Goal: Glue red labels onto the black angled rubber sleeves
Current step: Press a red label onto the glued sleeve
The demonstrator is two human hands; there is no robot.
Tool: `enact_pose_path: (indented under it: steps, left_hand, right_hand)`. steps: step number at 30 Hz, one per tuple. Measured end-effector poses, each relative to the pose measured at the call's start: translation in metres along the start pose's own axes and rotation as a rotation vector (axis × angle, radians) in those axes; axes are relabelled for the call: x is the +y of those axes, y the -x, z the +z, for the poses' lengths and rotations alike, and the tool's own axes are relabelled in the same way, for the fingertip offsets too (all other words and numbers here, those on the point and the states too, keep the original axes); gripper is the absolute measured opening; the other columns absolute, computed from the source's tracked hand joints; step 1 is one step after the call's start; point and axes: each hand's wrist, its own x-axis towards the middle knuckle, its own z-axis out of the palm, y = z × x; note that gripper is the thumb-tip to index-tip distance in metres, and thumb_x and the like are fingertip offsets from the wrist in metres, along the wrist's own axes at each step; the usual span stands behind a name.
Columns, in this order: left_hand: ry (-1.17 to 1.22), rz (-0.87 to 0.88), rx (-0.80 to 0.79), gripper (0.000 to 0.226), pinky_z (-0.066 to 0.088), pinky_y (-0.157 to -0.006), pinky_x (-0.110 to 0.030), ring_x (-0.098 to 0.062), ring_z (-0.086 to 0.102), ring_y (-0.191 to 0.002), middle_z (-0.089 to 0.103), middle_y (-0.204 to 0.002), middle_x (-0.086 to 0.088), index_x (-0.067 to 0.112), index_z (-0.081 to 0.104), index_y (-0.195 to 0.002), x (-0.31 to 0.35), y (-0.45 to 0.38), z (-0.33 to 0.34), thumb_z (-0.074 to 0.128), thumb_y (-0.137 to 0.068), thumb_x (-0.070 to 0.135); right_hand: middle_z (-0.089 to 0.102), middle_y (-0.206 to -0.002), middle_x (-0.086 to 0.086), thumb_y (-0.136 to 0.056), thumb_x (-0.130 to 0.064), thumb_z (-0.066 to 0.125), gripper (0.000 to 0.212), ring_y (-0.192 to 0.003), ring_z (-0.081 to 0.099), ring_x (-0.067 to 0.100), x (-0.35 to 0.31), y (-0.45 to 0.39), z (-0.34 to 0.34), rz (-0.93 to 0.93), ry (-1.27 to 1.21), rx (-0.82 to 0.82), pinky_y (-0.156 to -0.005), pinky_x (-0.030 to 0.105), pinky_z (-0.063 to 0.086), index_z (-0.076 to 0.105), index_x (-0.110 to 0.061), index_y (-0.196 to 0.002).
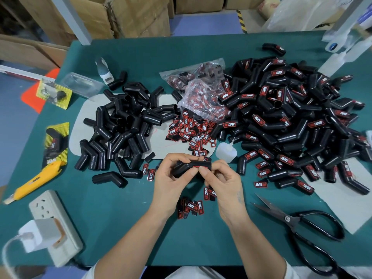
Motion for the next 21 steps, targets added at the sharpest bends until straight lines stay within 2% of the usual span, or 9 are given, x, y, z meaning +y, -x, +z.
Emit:
enact_pose_path:
  steps: [6,10,14,21]
  left_hand:
    - [-0.006,0.007,-0.015,0.025,0.056,-0.097,-0.033,-0.036,0.072,-0.114,0.075,-0.111,-0.009,0.019,0.064,-0.102,-0.0004,-0.0002,-0.0010,0.078,-0.087,0.005]
    - [0.006,-0.012,-0.012,0.024,0.056,-0.097,-0.036,-0.037,0.071,-0.114,0.074,-0.111,-0.010,0.017,0.064,-0.103,-0.0005,-0.0006,-0.0016,0.079,-0.087,0.008]
    - [0.023,-0.036,-0.011,0.024,0.056,-0.100,-0.044,-0.042,0.070,-0.117,0.074,-0.112,-0.012,0.018,0.063,-0.103,-0.0011,-0.0011,-0.0027,0.079,-0.087,0.010]
    - [-0.012,-0.027,-0.012,0.024,0.056,-0.099,-0.043,-0.040,0.070,-0.115,0.074,-0.112,-0.012,0.021,0.064,-0.101,-0.0008,-0.0008,-0.0025,0.080,-0.086,0.010]
  right_hand:
    - [0.051,-0.084,0.001,-0.081,-0.021,0.081,0.012,-0.072,0.048,0.015,-0.0007,0.0004,-0.0006,0.019,0.000,0.004,-0.072,0.022,0.044,0.073,-0.024,-0.073]
    - [0.051,-0.085,0.001,-0.077,-0.033,0.084,0.016,-0.071,0.048,0.013,-0.0008,0.0007,-0.0006,0.021,-0.007,-0.007,-0.070,0.020,0.045,0.073,-0.022,-0.075]
    - [0.055,-0.083,-0.004,-0.077,-0.038,0.083,0.017,-0.064,0.049,0.013,0.0016,-0.0001,-0.0012,0.019,0.003,0.002,-0.065,0.020,0.044,0.076,-0.022,-0.079]
    - [0.055,-0.082,-0.004,-0.078,-0.040,0.082,0.018,-0.063,0.049,0.013,0.0037,-0.0013,-0.0026,0.045,0.009,0.009,-0.066,0.021,0.045,0.073,-0.025,-0.076]
